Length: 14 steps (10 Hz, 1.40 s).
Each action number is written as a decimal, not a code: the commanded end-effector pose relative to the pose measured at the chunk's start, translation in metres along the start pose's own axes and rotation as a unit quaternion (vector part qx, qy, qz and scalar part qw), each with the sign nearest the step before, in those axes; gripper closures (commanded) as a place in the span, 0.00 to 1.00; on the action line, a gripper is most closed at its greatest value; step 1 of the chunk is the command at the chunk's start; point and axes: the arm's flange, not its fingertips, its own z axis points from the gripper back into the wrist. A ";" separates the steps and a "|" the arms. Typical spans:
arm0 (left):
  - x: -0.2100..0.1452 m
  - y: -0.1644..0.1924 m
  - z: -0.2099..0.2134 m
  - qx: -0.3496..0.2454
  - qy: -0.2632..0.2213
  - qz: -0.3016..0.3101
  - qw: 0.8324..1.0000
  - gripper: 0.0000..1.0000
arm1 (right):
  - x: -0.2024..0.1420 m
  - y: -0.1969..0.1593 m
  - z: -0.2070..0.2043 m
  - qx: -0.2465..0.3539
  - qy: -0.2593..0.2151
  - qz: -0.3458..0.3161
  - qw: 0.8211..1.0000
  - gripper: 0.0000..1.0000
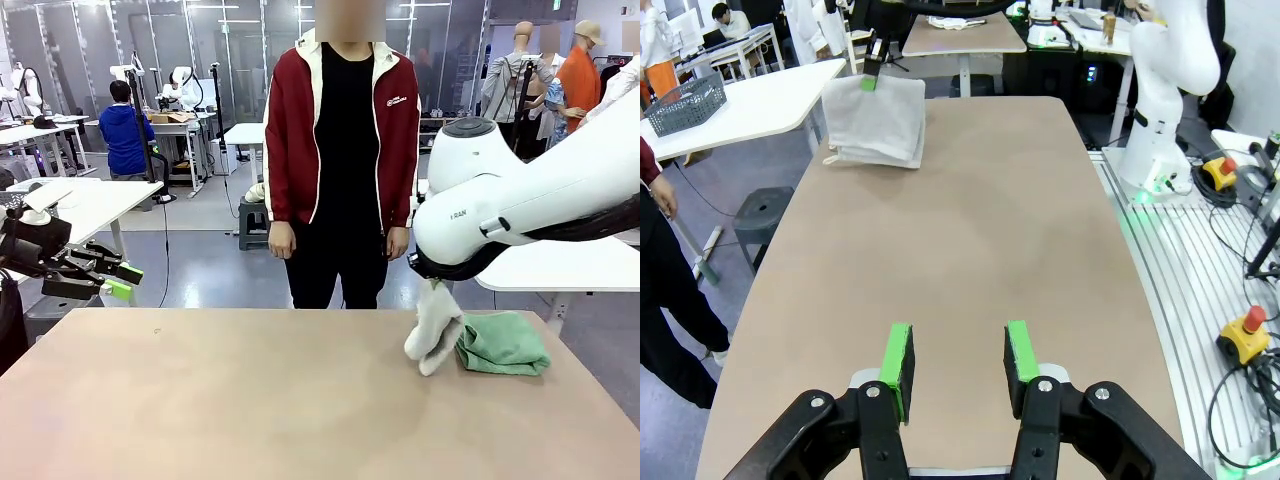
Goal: Fold the towels and place them in the basket.
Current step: Stack the folded Towel with hook on the right side of the table.
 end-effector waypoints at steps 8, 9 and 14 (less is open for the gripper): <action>0.001 -0.002 0.001 -0.001 -0.010 -0.002 1.000 0.52 | 0.023 -0.077 0.015 -0.006 -0.002 0.055 0.998 0.95; 0.001 -0.002 0.001 -0.001 -0.010 -0.002 1.000 0.52 | 0.024 -0.085 0.014 0.000 0.002 0.063 0.998 0.95; 0.001 -0.002 0.001 -0.001 -0.010 -0.002 1.000 0.52 | 0.028 -0.141 -0.022 -0.012 0.017 0.047 0.999 0.95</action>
